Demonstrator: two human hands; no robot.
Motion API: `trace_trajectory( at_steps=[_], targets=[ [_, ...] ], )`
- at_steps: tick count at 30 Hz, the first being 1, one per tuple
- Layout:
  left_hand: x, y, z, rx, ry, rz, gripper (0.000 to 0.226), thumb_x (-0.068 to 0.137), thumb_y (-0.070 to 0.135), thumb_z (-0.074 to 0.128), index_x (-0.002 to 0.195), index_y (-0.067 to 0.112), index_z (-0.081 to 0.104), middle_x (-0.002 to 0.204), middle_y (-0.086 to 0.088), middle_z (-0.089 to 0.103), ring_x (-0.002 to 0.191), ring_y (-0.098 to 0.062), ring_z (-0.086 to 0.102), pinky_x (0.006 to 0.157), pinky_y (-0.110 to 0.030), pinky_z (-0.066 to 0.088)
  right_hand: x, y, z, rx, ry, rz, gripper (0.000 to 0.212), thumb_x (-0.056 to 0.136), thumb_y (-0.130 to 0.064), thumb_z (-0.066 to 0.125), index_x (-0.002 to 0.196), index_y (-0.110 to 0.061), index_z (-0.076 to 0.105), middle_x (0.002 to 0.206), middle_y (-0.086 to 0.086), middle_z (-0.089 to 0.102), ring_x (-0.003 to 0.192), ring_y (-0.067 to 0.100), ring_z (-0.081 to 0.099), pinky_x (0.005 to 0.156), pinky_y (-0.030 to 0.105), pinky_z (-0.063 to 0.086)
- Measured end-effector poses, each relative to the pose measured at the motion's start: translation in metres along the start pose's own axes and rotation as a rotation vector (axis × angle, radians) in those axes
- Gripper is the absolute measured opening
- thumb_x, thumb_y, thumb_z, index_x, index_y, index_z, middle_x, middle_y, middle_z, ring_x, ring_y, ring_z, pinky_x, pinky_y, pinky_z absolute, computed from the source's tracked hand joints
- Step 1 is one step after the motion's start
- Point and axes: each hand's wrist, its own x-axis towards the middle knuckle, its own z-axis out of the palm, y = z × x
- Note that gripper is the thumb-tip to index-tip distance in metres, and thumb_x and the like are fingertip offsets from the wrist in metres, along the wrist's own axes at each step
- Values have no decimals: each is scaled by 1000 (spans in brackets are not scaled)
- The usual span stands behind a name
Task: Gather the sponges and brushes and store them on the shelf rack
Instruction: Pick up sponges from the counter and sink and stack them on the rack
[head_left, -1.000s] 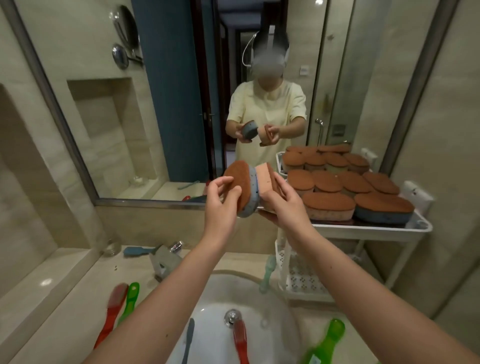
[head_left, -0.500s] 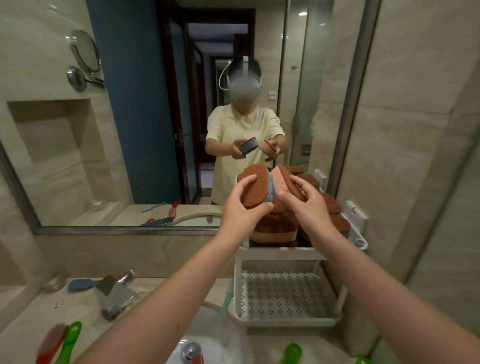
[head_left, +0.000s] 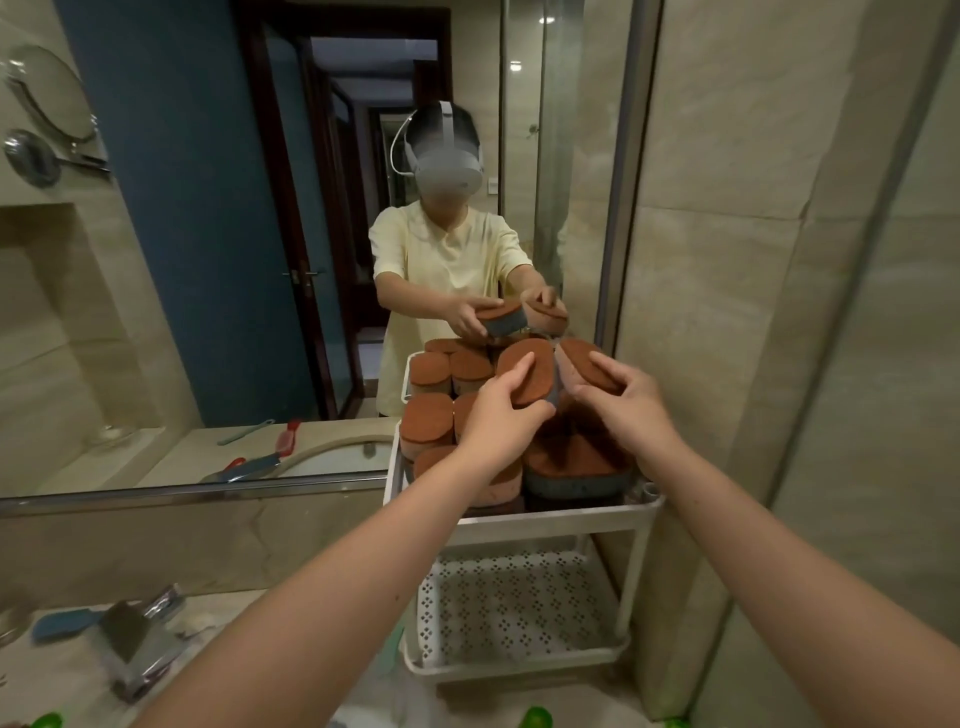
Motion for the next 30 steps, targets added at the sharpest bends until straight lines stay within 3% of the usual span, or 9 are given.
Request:
trace_trajectory(
  at_steps=[3,9,12,18,30],
  targets=[
    [8,-3,10,153,21,-18,71,84,30,63,148,37,33,151,-1,37,132,-18,44,101,-31,42,9,10,1,-59,0,0,60,83,-27,72,139,-23,52,140,3,54,123,17,53,96,25,42],
    [15,-10,19,486,17,-79,67,88,40,56,149,41,27,155,-6,30,128,-28,47,95,-40,49,16,27,7,-245,0,25,60,84,-26,69,141,-25,49,144,1,50,128,21,50,102,33,43],
    [18,-10,21,585,23,-112,67,90,42,55,150,38,26,154,-10,31,133,-32,41,109,-47,37,18,32,7,-315,-21,19,62,83,-27,69,142,-24,48,146,0,49,129,20,49,104,35,43],
    [21,-9,28,677,43,-106,65,92,46,53,150,30,30,153,-13,36,142,-30,30,118,-44,21,19,34,9,-351,-18,26,63,82,-30,71,141,-24,49,145,0,50,130,20,49,106,37,43],
    [17,-9,29,786,25,-120,70,90,56,50,151,31,27,156,-19,27,140,-33,32,119,-46,17,13,29,13,-478,-23,19,64,84,-32,68,144,-27,45,147,1,47,131,21,48,101,30,41]
  ],
)
